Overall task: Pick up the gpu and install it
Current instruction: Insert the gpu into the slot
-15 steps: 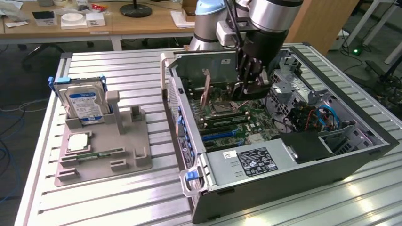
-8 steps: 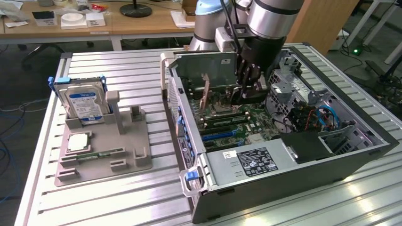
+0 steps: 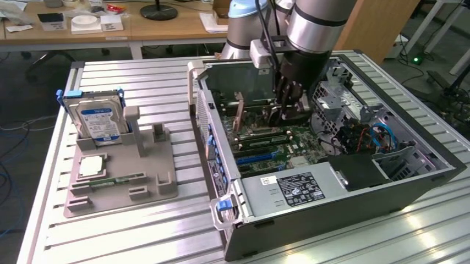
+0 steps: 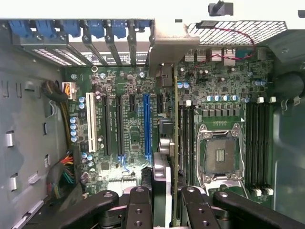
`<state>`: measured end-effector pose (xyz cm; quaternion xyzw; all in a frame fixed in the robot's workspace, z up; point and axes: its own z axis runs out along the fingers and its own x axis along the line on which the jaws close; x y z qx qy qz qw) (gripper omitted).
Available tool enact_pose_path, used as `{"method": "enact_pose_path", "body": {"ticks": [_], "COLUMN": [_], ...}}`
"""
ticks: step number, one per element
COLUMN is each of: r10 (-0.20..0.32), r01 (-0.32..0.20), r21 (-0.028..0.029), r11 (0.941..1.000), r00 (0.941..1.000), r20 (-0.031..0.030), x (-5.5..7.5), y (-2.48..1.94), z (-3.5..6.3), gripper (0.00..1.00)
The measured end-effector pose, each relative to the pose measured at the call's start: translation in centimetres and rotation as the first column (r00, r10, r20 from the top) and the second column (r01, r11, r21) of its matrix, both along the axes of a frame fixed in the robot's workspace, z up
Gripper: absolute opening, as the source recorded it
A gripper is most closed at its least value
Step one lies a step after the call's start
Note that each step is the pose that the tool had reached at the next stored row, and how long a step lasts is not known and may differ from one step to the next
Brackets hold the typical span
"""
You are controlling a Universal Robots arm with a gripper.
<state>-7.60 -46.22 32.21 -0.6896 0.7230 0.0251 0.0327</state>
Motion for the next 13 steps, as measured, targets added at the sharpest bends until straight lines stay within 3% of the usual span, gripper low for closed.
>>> {"method": "enact_pose_path", "body": {"ticks": [5,11,13], "r10": [0.042,0.043,0.043], "r01": [-0.042,-0.043,-0.043], "r21": [0.0004,-0.0001,-0.0063], "r11": [0.9991,0.9991,0.9991], "r00": [0.9991,0.9991,0.9991], "r20": [0.0001,0.0001,-0.0003], "x": [0.0,0.0,0.0], "y": [0.0,-0.1,-0.1], "z": [-0.61,-1.34,-1.58], "gripper": [0.28,0.28,0.28]}}
